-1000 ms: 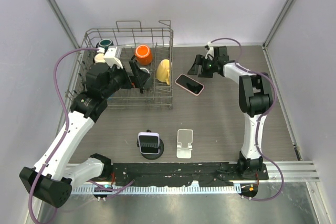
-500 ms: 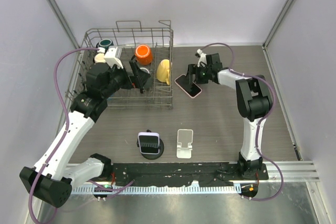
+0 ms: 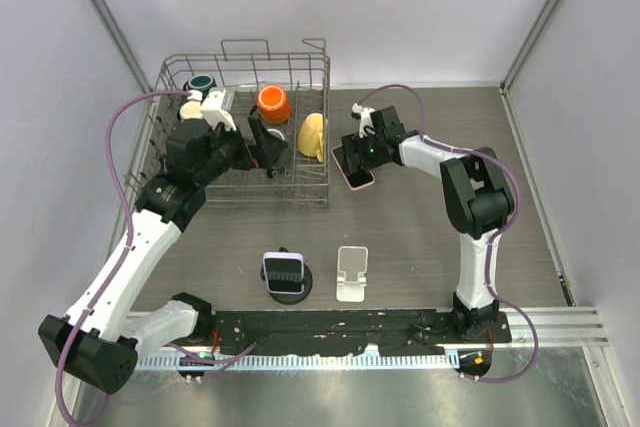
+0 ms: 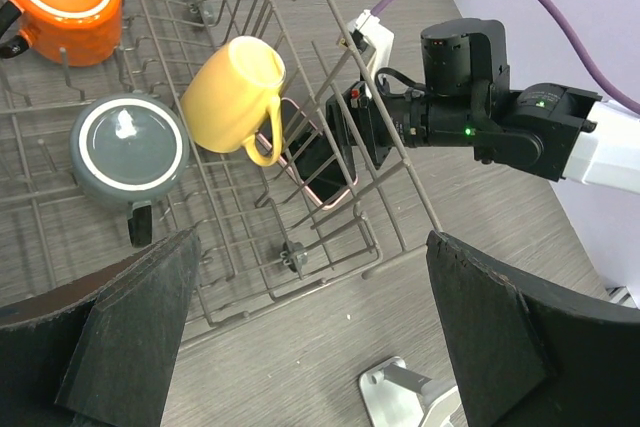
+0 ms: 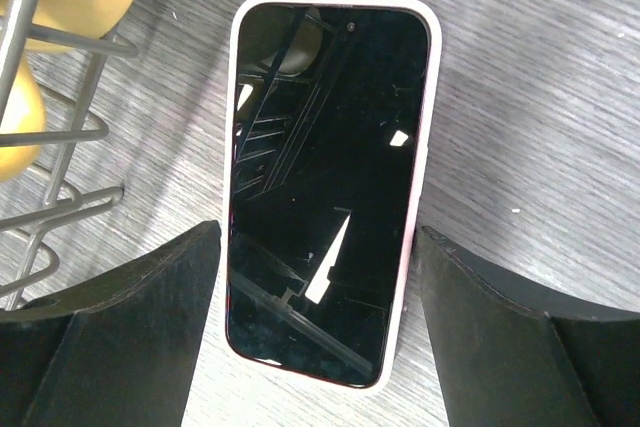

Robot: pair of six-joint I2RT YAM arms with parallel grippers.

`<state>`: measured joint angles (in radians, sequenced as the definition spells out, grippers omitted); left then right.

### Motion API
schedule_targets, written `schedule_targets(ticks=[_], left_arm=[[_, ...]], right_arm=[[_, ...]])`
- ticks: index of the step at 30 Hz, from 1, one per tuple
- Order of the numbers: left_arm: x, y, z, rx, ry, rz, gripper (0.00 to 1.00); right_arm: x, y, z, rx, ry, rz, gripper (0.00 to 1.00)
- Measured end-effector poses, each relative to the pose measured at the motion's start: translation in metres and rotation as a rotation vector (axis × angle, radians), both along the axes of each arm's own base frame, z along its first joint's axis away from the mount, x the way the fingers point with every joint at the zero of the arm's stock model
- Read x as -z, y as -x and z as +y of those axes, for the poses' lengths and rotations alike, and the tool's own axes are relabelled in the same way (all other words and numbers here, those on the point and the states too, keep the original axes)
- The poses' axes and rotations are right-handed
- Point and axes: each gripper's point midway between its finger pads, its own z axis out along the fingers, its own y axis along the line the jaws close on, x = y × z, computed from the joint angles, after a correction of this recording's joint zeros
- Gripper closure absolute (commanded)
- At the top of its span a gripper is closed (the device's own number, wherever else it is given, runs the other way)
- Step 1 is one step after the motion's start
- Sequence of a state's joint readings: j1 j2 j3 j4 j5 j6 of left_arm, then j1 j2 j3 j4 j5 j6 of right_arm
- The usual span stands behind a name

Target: Place the phone on the phone stand

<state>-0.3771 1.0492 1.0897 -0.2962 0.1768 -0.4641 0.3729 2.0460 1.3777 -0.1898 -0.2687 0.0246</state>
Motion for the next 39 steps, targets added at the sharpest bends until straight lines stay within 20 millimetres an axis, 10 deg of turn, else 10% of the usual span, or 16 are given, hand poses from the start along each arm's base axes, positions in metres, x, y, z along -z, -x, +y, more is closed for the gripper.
schedule_targets(ticks=[39], left_arm=[[0.006,-0.002,-0.002,0.007,-0.005,0.017,0.0]], right_arm=[[-0.006,0.012,0.005,0.068,0.151,-0.017,0.14]])
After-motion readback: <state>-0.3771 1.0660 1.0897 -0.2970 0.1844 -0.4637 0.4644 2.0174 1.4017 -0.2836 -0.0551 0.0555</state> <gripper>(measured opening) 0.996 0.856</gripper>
